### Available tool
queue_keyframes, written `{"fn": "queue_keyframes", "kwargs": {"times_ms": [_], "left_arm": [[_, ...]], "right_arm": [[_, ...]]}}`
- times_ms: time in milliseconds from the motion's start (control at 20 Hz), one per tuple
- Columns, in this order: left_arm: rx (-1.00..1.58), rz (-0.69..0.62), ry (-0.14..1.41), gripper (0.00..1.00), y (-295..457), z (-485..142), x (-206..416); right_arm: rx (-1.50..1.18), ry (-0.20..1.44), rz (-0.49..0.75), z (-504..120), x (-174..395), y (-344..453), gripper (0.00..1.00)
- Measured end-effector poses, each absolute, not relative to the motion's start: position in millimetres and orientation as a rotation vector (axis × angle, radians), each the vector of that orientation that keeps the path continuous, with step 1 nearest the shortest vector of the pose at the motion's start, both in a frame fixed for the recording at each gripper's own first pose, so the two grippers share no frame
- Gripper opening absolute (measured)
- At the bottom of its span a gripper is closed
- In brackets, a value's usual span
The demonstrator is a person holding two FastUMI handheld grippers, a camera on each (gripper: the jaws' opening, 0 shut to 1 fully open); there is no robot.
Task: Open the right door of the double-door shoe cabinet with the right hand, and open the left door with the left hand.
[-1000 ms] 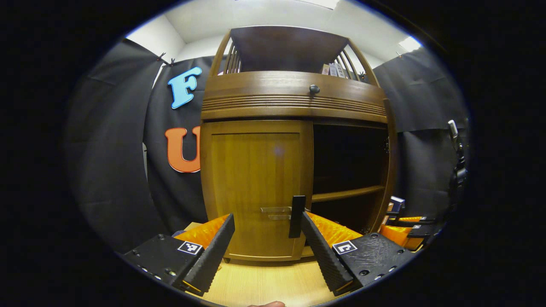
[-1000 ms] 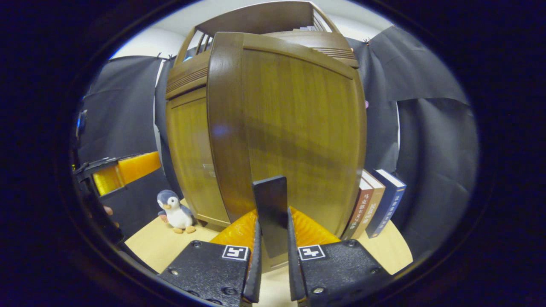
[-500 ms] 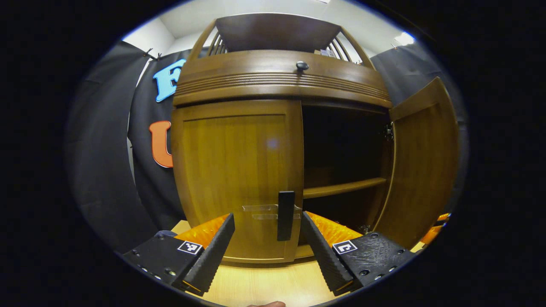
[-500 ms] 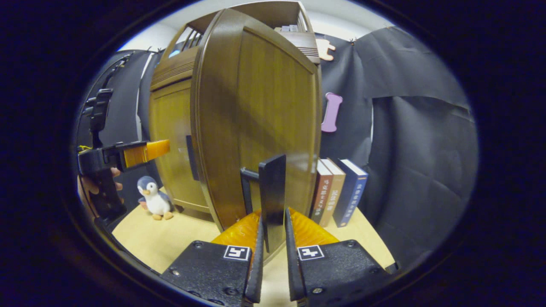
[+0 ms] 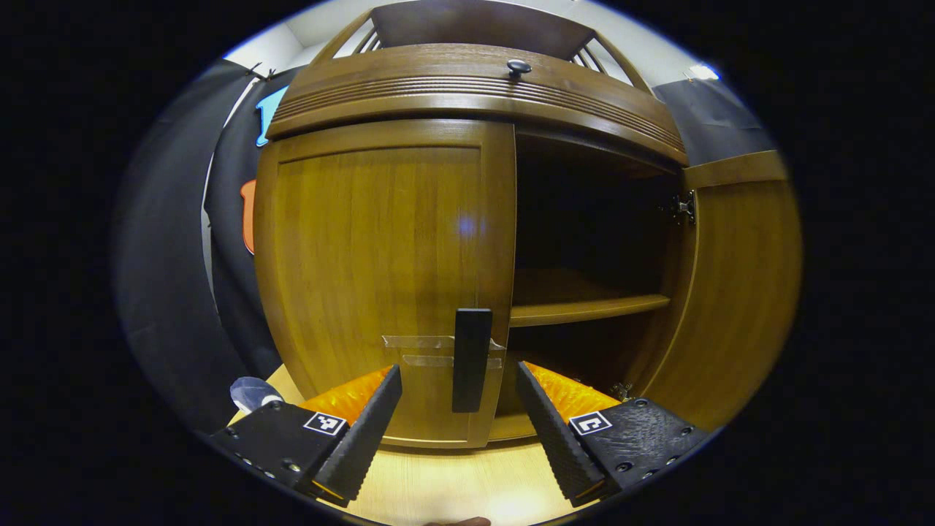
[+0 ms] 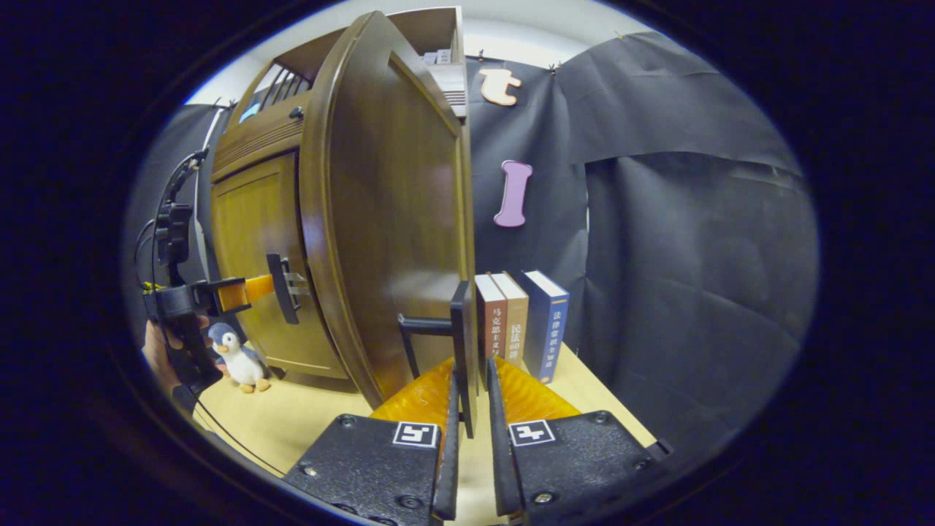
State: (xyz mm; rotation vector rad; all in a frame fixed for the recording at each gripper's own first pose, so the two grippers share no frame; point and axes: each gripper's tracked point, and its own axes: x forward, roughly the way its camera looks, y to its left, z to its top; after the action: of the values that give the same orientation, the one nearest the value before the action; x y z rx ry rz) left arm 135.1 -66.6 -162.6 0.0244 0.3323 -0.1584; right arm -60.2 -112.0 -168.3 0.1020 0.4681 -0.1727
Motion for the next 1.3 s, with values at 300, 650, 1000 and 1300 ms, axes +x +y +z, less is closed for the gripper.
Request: {"fn": "queue_keyframes", "kwargs": {"times_ms": [300,650,1000,1300], "left_arm": [[0.025,-0.179,0.350,0.95,-77,-169,141],[0.038,-0.183,0.365,1.00,-85,-179,150],[0.057,-0.187,0.381,0.95,-91,-193,171],[0.044,-0.162,0.382,0.92,-88,-203,185]], "right_arm": [[0.121,0.454,-0.227,-165,-72,-132,0.23],[0.121,0.446,-0.307,-158,-87,-162,0.18],[0.105,0.357,-0.402,-125,-104,-194,0.24],[0.078,0.368,-0.394,-122,-107,-185,0.41]]}}
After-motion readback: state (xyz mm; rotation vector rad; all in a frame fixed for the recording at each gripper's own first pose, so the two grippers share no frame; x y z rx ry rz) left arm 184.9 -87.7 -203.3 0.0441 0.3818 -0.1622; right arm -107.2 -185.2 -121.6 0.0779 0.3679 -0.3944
